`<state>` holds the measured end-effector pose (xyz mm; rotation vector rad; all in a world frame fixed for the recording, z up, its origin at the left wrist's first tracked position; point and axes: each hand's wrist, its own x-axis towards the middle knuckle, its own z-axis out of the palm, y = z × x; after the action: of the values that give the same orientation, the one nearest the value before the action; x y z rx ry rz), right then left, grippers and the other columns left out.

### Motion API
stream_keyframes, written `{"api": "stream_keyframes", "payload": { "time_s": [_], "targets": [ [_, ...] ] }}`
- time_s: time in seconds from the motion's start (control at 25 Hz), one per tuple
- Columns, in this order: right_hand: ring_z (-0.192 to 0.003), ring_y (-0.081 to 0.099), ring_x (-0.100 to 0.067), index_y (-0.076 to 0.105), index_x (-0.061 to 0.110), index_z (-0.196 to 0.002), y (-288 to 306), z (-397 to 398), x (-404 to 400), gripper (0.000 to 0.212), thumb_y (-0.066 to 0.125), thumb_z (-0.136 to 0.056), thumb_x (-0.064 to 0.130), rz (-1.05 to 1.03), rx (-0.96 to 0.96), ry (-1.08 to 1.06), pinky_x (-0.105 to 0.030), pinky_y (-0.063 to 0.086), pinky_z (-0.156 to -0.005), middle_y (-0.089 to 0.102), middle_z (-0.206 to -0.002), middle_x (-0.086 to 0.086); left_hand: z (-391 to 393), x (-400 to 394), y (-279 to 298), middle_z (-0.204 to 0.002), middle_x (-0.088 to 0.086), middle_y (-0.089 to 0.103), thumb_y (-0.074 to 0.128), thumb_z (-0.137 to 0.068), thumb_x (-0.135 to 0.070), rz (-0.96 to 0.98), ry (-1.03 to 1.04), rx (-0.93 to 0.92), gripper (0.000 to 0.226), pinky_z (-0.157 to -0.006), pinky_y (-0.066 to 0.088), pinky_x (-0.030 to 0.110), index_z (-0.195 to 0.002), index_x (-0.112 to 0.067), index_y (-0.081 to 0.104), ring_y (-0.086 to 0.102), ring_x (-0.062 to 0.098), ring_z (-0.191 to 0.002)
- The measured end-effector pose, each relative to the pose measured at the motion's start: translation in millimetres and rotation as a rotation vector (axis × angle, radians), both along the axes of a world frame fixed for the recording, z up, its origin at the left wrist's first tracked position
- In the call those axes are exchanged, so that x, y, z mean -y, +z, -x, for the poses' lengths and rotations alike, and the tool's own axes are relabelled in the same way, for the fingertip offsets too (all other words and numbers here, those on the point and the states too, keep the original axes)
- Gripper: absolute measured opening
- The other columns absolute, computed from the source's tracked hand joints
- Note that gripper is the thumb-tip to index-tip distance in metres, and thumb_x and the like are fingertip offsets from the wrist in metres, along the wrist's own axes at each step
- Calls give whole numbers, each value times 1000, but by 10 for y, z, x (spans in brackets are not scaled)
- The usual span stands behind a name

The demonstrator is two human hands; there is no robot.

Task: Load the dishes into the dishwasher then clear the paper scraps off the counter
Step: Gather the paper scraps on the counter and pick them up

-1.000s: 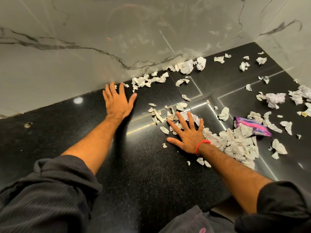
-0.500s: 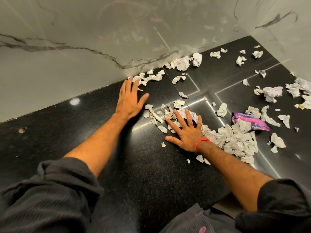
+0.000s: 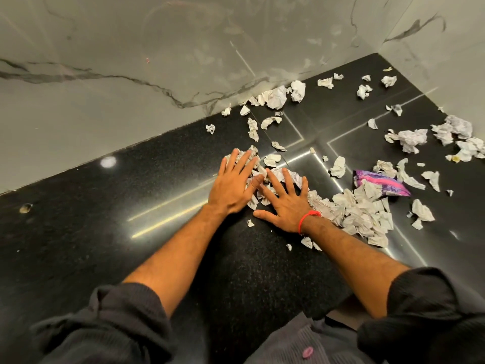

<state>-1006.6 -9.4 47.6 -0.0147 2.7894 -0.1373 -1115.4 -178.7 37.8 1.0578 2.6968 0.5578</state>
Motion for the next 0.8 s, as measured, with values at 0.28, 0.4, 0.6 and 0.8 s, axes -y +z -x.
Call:
{"api": "stream_keyframes", "payload": {
  "time_s": [0.28,0.4,0.6,0.8],
  "targets": [
    [-150,-17,-20,17,39,-143,7,-16,-21,89,48,-73,83,272,-143,-80,-64,-15,-110,-13,-164,7,-313,3,49,-167,-15,10,12,-104,-58,-251,59,249,62,-125,-8,47,-160,-31,19,-9,7,-154],
    [-149,14,-15,24,37,-139,155,26,-123,75,62,-81,66,602,-117,-221,-57,-14,-116,26,-156,7,-225,73,79,-163,-17,26,25,-105,-51,-487,174,352,54,-125,1,44,-155,-32,35,5,6,-154],
    [-101,61,-20,65,24,-103,282,300,-430,22,55,-92,40,627,-512,-265,-46,46,-95,68,-102,4,-4,-6,39,-154,2,40,46,-101,-42,-326,302,14,44,-118,24,59,-142,-28,53,25,26,-147],
    [-112,48,-23,64,27,-115,146,828,-930,37,54,-88,50,481,-375,-102,-28,31,-94,59,-111,-2,622,-360,224,-166,16,0,48,-96,-62,49,589,112,75,-120,3,64,-158,-32,19,-3,45,-151]
  ]
}}
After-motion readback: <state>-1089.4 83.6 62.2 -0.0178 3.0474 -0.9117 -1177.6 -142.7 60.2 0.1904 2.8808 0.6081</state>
